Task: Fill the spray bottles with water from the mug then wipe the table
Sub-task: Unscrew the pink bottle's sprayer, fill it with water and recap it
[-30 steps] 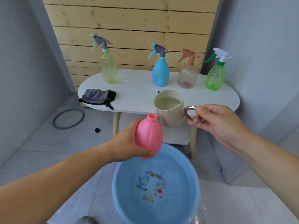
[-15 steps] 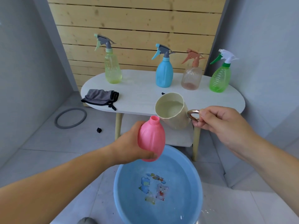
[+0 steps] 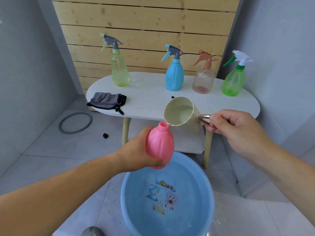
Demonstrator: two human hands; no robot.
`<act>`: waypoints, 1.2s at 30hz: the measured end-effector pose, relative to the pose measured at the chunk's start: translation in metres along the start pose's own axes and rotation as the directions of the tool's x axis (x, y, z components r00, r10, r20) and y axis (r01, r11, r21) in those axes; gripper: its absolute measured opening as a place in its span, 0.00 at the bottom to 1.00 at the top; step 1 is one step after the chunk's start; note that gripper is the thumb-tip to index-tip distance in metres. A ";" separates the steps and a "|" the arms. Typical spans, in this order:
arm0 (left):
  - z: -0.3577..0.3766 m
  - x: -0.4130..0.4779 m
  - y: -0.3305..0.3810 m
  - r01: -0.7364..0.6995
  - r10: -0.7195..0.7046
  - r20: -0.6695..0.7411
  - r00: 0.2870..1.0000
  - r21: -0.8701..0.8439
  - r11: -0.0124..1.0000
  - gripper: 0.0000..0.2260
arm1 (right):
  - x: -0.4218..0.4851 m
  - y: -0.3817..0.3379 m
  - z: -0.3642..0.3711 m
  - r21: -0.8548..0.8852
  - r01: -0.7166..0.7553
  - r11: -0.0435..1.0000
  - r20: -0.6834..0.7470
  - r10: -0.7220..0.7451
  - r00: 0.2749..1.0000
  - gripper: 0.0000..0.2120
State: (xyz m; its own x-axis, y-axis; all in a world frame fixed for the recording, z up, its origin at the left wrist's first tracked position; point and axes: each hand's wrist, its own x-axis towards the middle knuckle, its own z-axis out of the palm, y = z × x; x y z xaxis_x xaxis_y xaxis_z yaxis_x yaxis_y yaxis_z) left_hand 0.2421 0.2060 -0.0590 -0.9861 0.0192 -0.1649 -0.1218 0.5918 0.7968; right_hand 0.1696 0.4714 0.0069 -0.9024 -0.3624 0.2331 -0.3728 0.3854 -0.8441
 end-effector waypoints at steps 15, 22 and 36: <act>0.002 0.000 0.000 -0.002 0.003 0.009 1.000 -0.005 1.000 0.40 | -0.003 -0.006 -0.002 -0.046 0.046 0.998 -0.025 -0.047 0.999 0.13; 0.003 0.000 0.000 -0.005 0.005 0.010 1.000 -0.004 1.000 0.40 | -0.006 -0.012 0.000 -0.089 0.047 0.995 -0.036 -0.050 0.998 0.12; 0.004 0.000 0.000 -0.004 0.004 0.007 1.000 -0.005 1.000 0.39 | -0.008 -0.019 0.001 -0.119 0.063 0.991 -0.046 -0.069 0.997 0.12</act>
State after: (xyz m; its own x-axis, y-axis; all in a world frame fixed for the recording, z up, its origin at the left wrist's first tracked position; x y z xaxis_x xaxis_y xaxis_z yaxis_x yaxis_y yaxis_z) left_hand 0.2430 0.2091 -0.0615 -0.9858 0.0274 -0.1659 -0.1184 0.5873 0.8006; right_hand 0.1842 0.4665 0.0206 -0.8834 -0.3491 0.3126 -0.4522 0.4599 -0.7642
